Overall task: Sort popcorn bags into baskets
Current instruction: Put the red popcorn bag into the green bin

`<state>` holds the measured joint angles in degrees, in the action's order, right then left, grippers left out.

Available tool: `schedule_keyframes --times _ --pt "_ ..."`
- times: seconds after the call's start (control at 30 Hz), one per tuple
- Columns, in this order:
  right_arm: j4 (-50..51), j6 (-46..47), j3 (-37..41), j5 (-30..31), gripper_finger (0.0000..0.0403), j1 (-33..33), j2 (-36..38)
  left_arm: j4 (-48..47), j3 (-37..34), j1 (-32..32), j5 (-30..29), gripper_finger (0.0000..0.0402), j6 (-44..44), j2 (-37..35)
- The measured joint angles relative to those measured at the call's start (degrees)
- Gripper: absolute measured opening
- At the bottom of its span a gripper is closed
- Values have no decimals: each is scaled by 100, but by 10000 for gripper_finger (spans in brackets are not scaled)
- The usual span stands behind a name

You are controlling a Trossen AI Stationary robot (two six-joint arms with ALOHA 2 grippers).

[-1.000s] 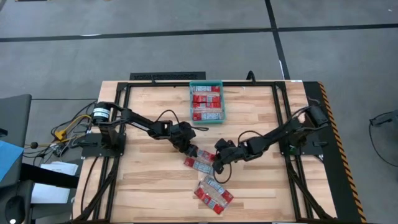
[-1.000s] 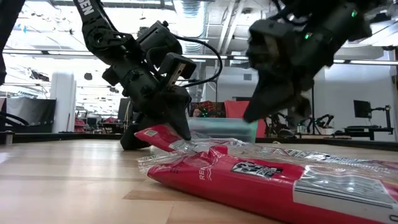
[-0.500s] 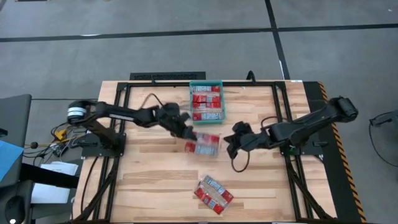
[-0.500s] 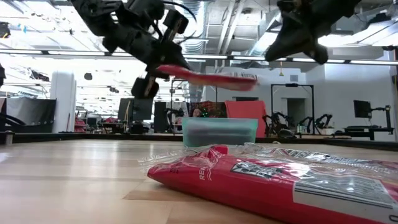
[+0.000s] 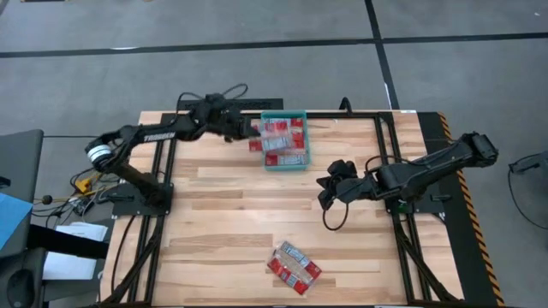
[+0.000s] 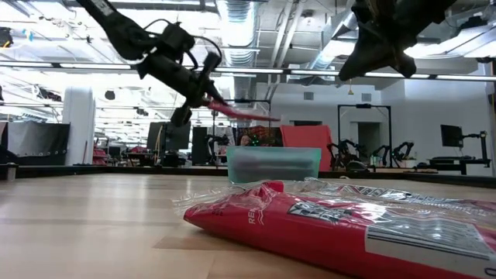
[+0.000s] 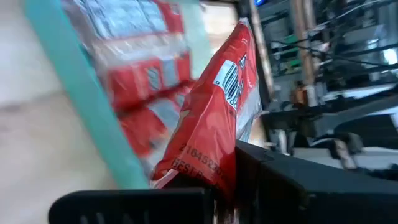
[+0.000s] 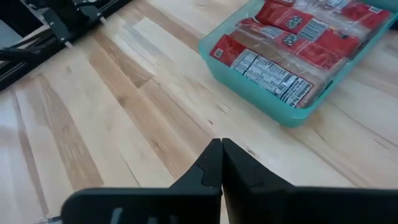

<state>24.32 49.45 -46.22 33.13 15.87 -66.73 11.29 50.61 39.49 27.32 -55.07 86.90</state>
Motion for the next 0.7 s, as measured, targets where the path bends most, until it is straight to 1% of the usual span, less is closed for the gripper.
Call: schedule_keyframes --times 0.2,0.3,0.37,0.47,0.7 --pt "32 -134 0 -11 25 -102 24 -797 1079 424 395 5 842 1010" --pt "85 -133 0 -15 33 -146 42 -1120 1621 441 421 5 1149 1481" --pt "124 -136 0 -25 35 -165 38 -1204 1876 428 343 5 1176 1769" --pt "114 -137 0 -27 32 -176 38 -1184 2123 424 343 10 1170 2019" --pt "114 -151 0 -27 20 -176 38 -1180 2218 374 63 12 1129 2203"
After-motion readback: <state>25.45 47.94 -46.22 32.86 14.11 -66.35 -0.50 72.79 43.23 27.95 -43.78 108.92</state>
